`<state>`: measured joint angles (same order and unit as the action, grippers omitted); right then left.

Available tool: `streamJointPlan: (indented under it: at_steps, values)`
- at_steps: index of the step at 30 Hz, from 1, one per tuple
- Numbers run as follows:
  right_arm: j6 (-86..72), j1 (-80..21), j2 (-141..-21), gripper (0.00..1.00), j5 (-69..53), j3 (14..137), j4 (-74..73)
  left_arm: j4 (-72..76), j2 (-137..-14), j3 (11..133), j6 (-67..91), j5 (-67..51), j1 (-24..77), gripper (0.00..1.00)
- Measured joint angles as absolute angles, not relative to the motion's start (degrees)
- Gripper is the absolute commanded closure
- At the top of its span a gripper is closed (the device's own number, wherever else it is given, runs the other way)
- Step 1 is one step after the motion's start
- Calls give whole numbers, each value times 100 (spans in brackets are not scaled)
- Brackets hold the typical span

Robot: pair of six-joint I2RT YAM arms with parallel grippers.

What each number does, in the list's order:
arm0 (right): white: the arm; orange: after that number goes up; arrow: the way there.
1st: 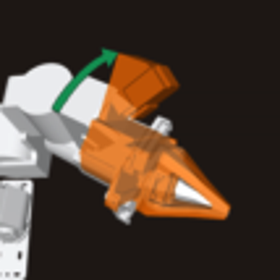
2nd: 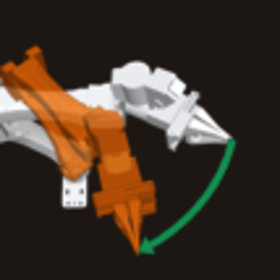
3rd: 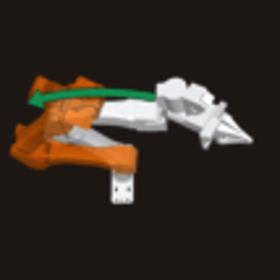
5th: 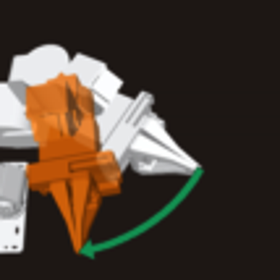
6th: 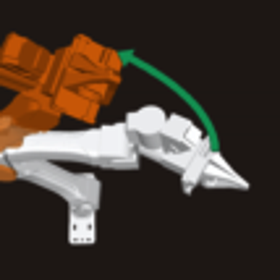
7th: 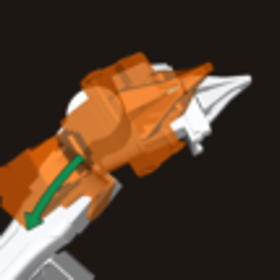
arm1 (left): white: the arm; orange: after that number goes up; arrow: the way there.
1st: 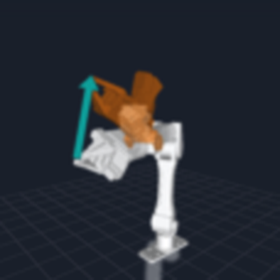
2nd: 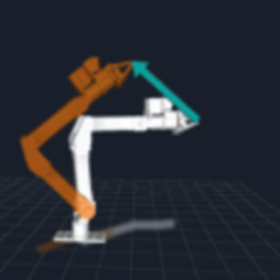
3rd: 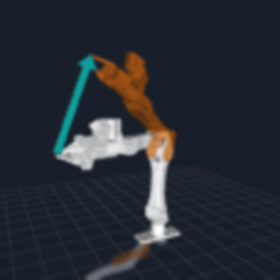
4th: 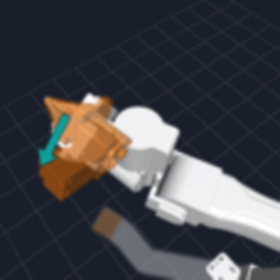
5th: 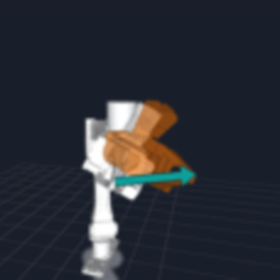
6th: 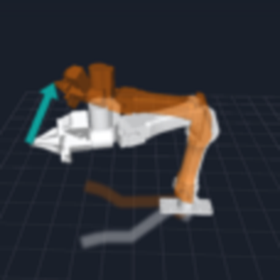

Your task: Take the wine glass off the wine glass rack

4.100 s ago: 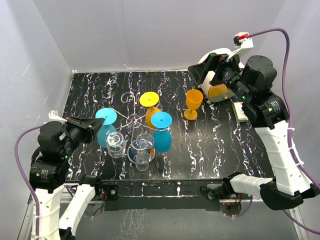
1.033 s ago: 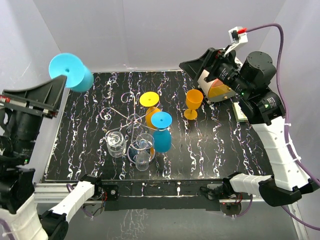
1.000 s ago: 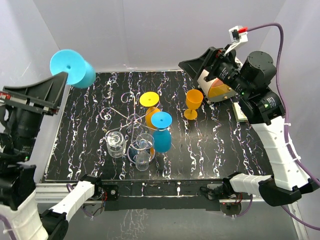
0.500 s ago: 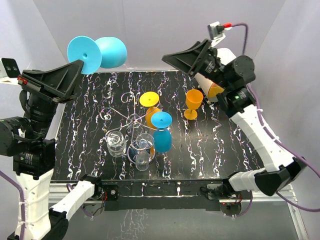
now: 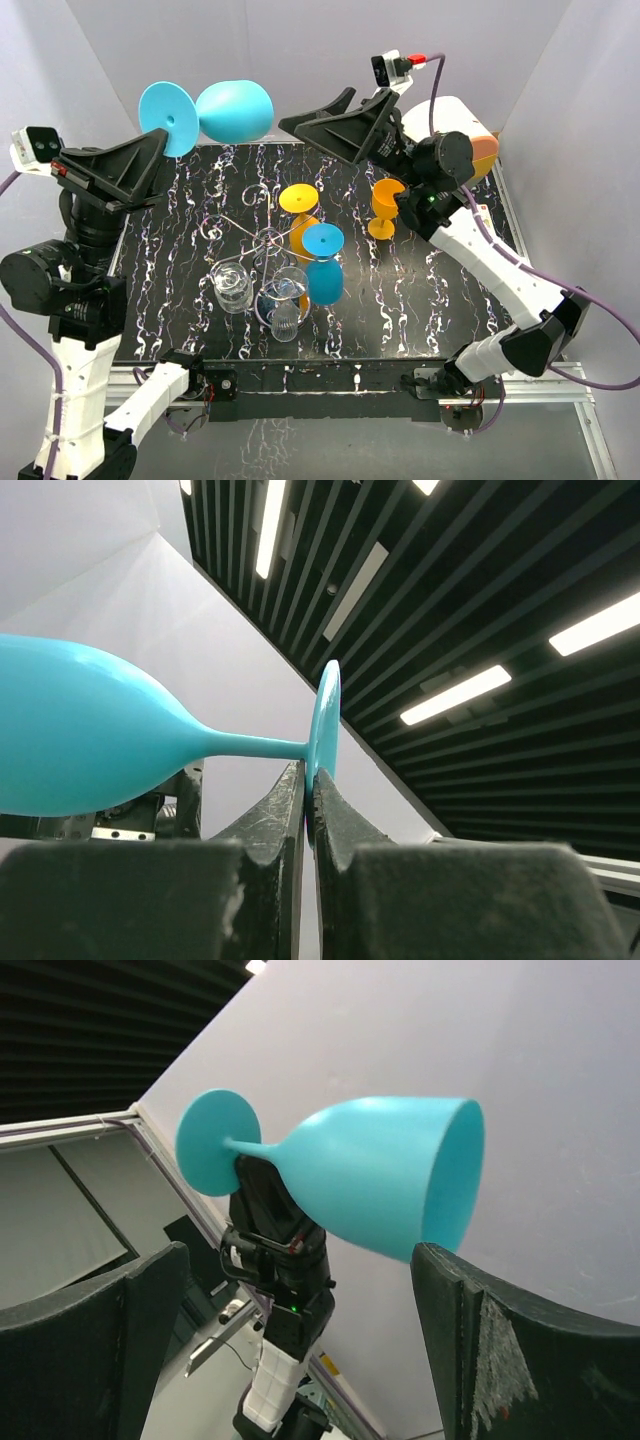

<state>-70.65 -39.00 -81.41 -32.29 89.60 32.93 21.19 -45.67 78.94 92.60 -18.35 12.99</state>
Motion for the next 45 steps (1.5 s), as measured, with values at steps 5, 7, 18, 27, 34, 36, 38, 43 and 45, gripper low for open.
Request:
streamJointPlan:
  at_steps: [5, 7, 18, 27, 34, 36, 38, 43, 45]
  values:
    - [-7240, -4018, -8613, 22, -3133, 9345, 3712, 2287, -4558, 7647, 9564, -1817, 1299, 100]
    - [-7332, -4053, -8807, 29, -3120, 9454, 3839, 2349, -4556, 7603, 9625, -1785, 1297, 100]
    - [-7157, -4235, -8547, 17, -2812, 9032, 3776, 2456, -4495, 7452, 9743, -1697, 1295, 100]
    - [-6573, -4235, -7979, 24, -2224, 8565, 3301, 2405, -4466, 7511, 9815, -1787, 1299, 100]
    - [-7037, -4239, -8694, 41, -2593, 9185, 3815, 2530, -4462, 7435, 9996, -1813, 1299, 100]
    - [-7216, -4250, -8836, 49, -2694, 9249, 4001, 2523, -4453, 7397, 10016, -1817, 1299, 100]
    - [-7380, -4265, -8886, 61, -2744, 9249, 4117, 2512, -4438, 7341, 10018, -1820, 1299, 100]
    - [-7697, -4259, -8842, 85, -2694, 9131, 4484, 2530, -4254, 7107, 10158, -1798, 1317, 100]
    - [-7926, -4272, -8812, 93, -2689, 9037, 4696, 2519, -4191, 7043, 10226, -1769, 1326, 100]
